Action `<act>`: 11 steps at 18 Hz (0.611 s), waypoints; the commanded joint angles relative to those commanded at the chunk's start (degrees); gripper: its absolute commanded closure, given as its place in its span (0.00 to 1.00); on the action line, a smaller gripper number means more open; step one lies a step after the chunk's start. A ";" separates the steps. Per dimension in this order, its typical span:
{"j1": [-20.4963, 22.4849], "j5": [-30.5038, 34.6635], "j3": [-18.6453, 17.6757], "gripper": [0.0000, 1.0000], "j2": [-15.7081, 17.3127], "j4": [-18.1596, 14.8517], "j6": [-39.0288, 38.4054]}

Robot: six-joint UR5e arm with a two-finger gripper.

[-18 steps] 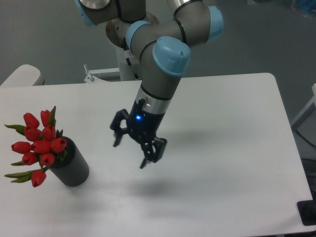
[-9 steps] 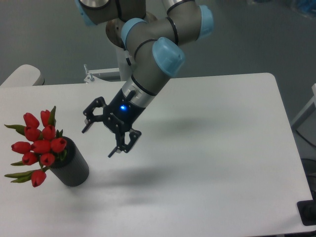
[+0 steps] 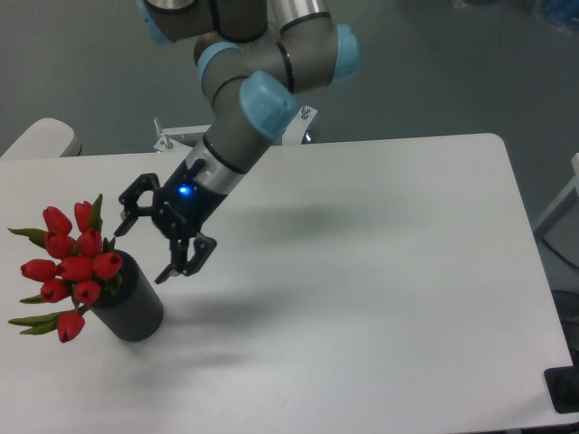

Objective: Pick up the flowers from the vase
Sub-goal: 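Move the open gripper toward the red tulip stems above the black vase, then lower the gripper around the tulip stems at the vase rim and close it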

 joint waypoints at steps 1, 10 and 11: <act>-0.35 0.00 0.00 0.00 -0.09 0.00 0.09; -3.52 -0.09 0.53 0.00 -1.76 0.00 -0.35; -3.60 -0.09 0.62 0.00 -1.76 0.00 -0.35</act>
